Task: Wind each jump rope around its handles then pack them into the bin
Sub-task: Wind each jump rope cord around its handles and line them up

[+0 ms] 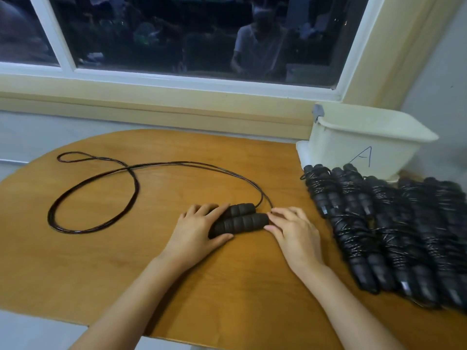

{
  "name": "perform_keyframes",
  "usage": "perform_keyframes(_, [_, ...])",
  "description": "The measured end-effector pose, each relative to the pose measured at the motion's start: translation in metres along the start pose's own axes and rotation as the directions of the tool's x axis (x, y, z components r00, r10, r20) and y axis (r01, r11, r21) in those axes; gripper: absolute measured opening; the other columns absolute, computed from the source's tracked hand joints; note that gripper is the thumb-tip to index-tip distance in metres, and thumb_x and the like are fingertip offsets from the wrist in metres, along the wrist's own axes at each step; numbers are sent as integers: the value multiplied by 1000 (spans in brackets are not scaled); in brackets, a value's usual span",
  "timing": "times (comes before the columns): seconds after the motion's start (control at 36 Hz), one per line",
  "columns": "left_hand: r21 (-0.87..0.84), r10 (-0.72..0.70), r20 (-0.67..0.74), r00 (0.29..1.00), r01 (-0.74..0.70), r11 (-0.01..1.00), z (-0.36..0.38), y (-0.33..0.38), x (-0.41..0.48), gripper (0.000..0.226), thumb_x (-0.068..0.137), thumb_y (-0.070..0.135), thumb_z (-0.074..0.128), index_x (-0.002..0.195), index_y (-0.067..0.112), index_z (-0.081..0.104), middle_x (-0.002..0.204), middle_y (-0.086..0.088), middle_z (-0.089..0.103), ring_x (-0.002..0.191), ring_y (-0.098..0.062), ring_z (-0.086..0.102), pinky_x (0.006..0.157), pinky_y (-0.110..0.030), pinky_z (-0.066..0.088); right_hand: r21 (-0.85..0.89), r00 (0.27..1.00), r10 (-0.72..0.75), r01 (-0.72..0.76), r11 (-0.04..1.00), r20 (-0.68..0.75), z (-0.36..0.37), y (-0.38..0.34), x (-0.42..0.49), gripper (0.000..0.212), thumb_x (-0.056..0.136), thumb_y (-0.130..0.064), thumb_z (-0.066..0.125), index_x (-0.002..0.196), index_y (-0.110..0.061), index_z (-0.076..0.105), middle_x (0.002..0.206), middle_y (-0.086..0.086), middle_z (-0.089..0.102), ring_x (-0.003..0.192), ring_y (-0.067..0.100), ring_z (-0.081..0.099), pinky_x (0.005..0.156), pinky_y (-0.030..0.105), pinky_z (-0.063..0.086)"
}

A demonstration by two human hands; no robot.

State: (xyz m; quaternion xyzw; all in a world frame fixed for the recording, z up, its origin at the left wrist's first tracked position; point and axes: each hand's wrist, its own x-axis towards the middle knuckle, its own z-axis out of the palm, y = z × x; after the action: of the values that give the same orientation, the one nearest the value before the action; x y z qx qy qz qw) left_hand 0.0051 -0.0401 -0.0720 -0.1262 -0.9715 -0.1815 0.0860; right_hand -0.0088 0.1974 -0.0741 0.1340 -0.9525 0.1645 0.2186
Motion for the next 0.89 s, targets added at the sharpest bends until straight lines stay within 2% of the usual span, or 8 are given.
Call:
perform_keyframes(0.14, [-116,57,10,998,-56,992,1,-9,-3,74,88,50,63,152,36,28,147,12,41,128,-11,36,107,-34,36,39,998,-56,57,998,-15,5,-4,3,29,69,-24,89,96,-19,80,102,-5,74,97,24,67,64,39,57])
perform_keyframes(0.39, [-118,118,77,990,-108,987,-5,-15,-4,75,91,54,56,155,38,19,150,14,34,129,-5,30,111,-31,32,38,990,-140,140,989,-10,7,-11,6,31,70,-25,88,98,-18,79,101,-6,74,94,23,67,64,39,57])
perform_keyframes(0.47, [-101,132,100,986,-122,987,-8,-16,-5,75,89,66,44,154,40,17,155,15,26,133,-4,25,110,-26,23,67,990,-133,131,989,35,4,-5,8,38,76,-21,83,113,-16,74,111,-3,72,104,22,65,71,42,60])
perform_keyframes(0.56, [-108,167,109,980,-156,982,-10,-19,-7,67,91,62,39,153,45,18,158,14,22,135,-6,23,112,-27,23,104,977,-113,95,990,180,1,1,20,60,93,-17,66,148,-18,44,147,-3,48,138,16,42,109,34,41])
perform_keyframes(0.61, [-105,186,115,976,-174,979,-10,-20,-7,64,93,59,35,153,43,21,156,10,24,133,-9,26,112,-30,28,123,946,-142,110,986,292,-1,4,32,67,99,-11,54,156,-26,22,161,-13,22,149,6,14,114,27,20])
perform_keyframes(0.69, [-84,218,128,967,-208,974,-10,-25,-5,63,95,59,31,154,39,23,153,7,27,130,-10,29,110,-30,31,163,890,-227,175,971,396,3,2,47,71,99,1,48,156,-32,20,162,-20,6,149,-1,-5,117,33,14])
perform_keyframes(0.81, [-21,198,114,973,-197,980,-17,-46,-3,62,96,59,29,154,39,22,152,5,29,127,-12,33,108,-33,37,123,851,-267,237,964,453,-2,0,61,46,105,-18,43,150,-22,38,160,-8,26,151,10,11,117,24,4])
perform_keyframes(0.89, [-14,148,94,985,-147,989,-24,-65,-3,62,95,64,25,153,44,20,151,6,30,127,-12,34,107,-36,38,93,880,-258,241,966,399,1,4,67,30,106,-22,42,131,-17,57,138,-1,54,142,19,33,115,27,22])
